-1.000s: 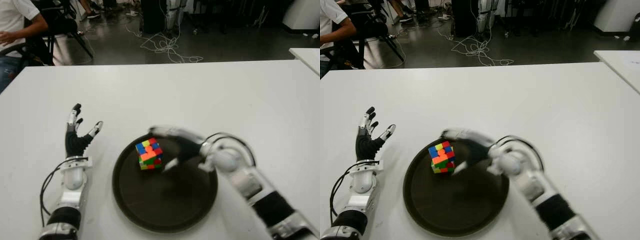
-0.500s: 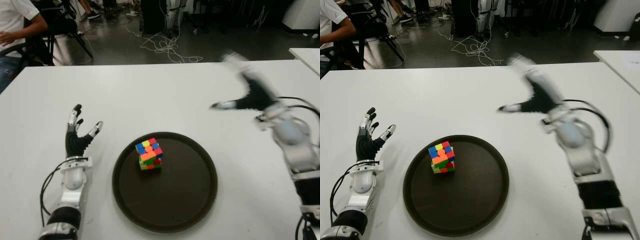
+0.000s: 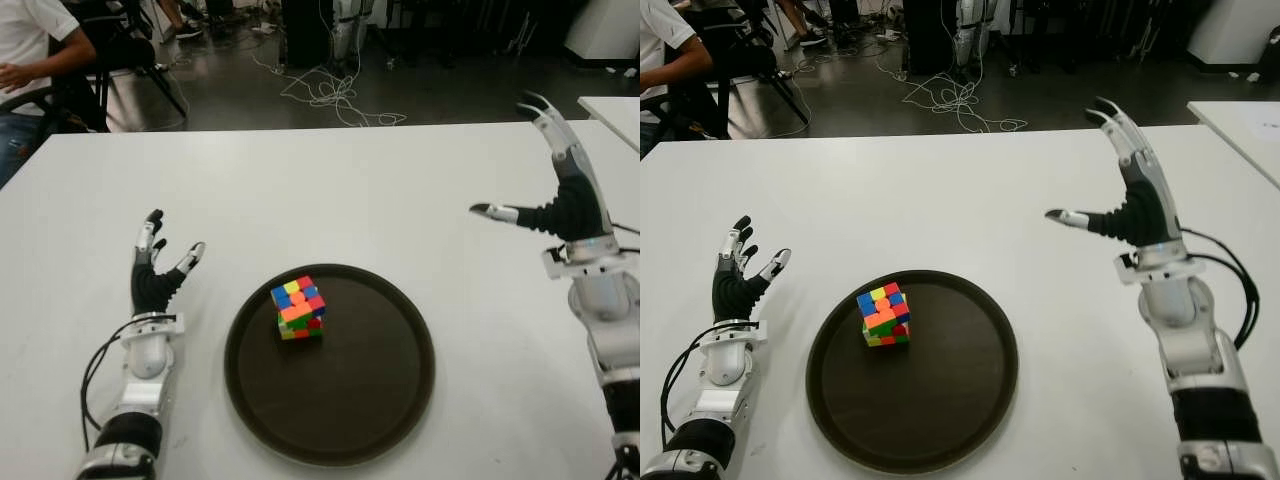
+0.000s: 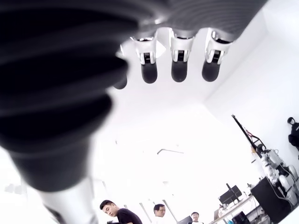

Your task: Pick up the Rubik's Cube and put it in the plate

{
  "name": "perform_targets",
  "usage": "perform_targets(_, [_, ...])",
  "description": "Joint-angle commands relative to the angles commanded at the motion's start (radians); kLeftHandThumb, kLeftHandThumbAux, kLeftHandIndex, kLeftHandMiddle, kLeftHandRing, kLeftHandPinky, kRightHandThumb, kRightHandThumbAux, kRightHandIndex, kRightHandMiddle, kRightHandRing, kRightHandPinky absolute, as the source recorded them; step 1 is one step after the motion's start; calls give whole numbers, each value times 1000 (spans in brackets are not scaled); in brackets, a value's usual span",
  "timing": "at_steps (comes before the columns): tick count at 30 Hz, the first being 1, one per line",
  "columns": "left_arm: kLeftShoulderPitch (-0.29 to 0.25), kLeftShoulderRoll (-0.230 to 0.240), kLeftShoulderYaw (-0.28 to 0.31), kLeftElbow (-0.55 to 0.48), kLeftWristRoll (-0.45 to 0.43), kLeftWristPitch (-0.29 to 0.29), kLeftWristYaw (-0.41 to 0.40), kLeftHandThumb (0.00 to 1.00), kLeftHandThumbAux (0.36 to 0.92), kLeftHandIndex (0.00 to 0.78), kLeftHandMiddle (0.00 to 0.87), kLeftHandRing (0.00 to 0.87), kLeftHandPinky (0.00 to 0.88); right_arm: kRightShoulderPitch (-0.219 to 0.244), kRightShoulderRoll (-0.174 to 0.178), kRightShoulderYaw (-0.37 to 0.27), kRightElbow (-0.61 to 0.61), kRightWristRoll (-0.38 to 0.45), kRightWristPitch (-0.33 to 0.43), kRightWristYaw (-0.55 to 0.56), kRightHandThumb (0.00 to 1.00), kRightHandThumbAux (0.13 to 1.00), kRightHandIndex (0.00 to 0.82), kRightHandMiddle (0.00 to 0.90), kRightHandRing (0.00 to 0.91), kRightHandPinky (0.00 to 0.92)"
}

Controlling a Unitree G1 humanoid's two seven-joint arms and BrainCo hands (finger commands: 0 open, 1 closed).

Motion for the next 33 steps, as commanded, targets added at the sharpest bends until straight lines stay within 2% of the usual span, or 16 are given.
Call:
perform_targets(6, [-2, -2, -2, -2, 3, -6, 5, 263, 649, 14, 33, 9, 1, 39, -9, -16, 32, 33, -14, 12, 0, 844, 0, 0, 0, 0])
perform_targets(11, [-1, -1, -4, -7, 10, -9, 14, 260, 641, 18, 38, 9, 0, 62, -6, -27, 145, 33, -73, -13, 0, 795, 0, 0, 0, 0])
perform_targets(12, [0, -1, -5, -9, 11, -10, 15, 260, 641, 18, 38, 9, 0, 77, 3, -27, 165, 31, -81, -22, 0, 791, 0, 0, 0, 0])
perform_targets(14, [1, -2, -6, -12, 11, -9, 16, 253, 649, 16, 33, 5, 0, 137, 53, -9, 123, 11, -57, -48, 0, 769, 0, 0, 0, 0])
perform_targets(15, [1, -2, -7, -13, 11, -7, 16, 252, 650, 15, 33, 5, 0, 151, 79, 6, 112, -4, -46, -65, 0, 765, 0, 0, 0, 0])
perform_targets(16, [1, -2, -7, -13, 10, -5, 16, 250, 653, 15, 32, 4, 0, 156, 95, 15, 105, -14, -38, -77, 0, 754, 0, 0, 0, 0])
perform_targets(19, [-3, 1, -6, -2, 10, 0, 17, 247, 660, 16, 32, 5, 0, 225, 143, 34, 79, -9, -34, -92, 0, 745, 0, 0, 0, 0])
perform_targets(28, [-5, 10, -9, 2, 14, -6, 16, 237, 661, 20, 30, 9, 7, 287, 203, 39, 180, 48, -70, -99, 0, 731, 0, 0, 0, 0])
perform_targets(33, [-4, 12, -10, -3, 14, -10, 14, 225, 669, 20, 34, 10, 6, 309, 226, 50, 183, 57, -74, -110, 0, 746, 0, 0, 0, 0])
